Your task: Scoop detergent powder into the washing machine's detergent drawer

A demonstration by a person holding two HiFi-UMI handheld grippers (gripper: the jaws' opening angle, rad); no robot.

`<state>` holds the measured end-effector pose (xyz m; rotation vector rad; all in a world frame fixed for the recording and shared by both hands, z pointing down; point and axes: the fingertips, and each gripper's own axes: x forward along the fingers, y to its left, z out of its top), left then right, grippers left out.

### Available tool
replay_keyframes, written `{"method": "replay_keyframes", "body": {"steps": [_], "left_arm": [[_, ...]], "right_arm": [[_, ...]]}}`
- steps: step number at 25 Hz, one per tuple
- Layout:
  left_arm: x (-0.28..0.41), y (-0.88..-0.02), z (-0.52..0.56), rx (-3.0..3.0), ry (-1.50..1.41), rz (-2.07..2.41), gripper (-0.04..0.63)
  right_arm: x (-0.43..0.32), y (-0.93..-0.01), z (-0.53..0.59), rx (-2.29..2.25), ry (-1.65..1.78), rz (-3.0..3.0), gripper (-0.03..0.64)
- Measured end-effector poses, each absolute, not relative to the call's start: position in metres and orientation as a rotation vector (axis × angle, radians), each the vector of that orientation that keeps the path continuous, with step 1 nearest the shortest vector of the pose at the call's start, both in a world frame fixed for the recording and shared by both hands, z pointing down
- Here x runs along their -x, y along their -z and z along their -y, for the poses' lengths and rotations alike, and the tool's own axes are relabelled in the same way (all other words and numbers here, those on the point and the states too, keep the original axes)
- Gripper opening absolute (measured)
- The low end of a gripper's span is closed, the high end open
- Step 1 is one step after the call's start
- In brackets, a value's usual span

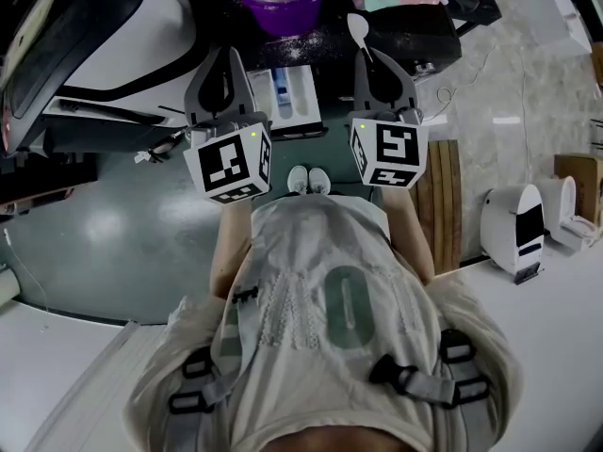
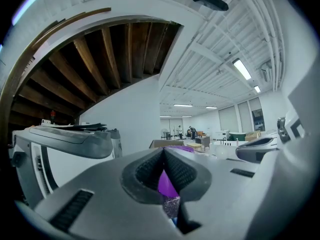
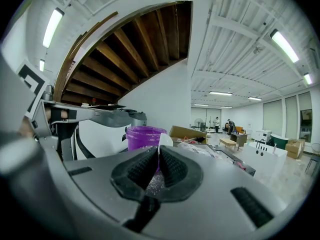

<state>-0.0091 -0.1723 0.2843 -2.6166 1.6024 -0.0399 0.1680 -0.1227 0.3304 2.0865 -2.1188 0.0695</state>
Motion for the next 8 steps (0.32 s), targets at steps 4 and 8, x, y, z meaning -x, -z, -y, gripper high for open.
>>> {"method": "replay_keyframes", "body": {"steps": [4,8], "left_arm": [[0.0088,-0.2844,0.1686,2.615,0.043,-1.602,0.02],[0.007,-0.2837,0.1667,2.615,0.043,-1.603,0.02]], "right_arm": [[-0.1683,-0.3295,0.1189,-2.085,-0.066,2.118,0.009],[-0.1695,-0.3298,0.118,-2.082,-0.071,2.121,0.009]]}}
